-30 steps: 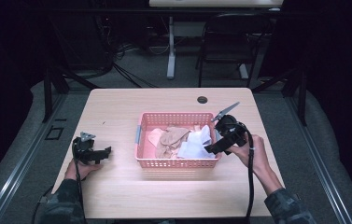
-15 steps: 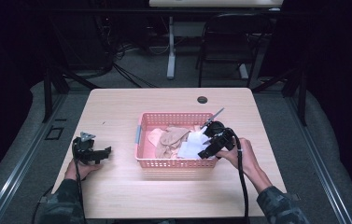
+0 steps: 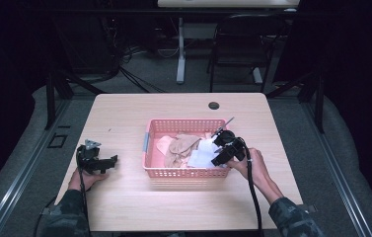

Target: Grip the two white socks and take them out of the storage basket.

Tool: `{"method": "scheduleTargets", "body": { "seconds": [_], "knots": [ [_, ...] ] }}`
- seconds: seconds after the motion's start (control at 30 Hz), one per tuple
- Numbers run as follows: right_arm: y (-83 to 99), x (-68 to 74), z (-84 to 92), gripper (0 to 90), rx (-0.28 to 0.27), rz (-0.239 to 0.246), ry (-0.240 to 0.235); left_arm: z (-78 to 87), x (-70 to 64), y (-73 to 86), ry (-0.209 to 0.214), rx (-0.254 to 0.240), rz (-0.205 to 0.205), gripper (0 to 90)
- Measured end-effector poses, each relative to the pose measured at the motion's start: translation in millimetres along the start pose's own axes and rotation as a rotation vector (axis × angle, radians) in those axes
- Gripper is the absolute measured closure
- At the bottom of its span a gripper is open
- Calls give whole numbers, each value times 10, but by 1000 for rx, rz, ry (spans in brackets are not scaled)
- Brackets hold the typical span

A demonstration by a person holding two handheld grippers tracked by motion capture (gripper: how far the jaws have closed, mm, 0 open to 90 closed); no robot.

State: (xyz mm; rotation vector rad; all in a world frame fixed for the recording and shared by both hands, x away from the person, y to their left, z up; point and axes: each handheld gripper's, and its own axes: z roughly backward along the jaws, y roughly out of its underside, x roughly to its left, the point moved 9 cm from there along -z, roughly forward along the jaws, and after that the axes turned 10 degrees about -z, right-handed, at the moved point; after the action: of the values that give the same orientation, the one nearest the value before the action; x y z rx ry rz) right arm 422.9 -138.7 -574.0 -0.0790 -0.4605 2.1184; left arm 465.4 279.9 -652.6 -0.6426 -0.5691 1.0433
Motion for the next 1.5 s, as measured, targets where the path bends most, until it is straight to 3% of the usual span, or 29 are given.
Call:
{"method": "scheduleTargets", "body": {
  "seconds": [0.13,0.27,0.43,0.5,1.23,1.5],
  "knots": [
    [8,-16,-18,561,22,10,8,0,0,0,0,0,0,107],
    [0,-26,-26,720,8,2,18,0,0,0,0,0,0,107],
    [11,-28,-18,804,26,16,19,0,1,-1,0,-1,-1,107],
    [-2,-18,-18,844,-2,2,16,0,0,0,0,0,0,107],
    [-212,65,318,864,-103,29,-8,-1,1,-2,0,-1,-2,108],
    [-361,84,522,866,-167,33,-15,-1,2,-2,0,-1,-3,107]
  ]
}}
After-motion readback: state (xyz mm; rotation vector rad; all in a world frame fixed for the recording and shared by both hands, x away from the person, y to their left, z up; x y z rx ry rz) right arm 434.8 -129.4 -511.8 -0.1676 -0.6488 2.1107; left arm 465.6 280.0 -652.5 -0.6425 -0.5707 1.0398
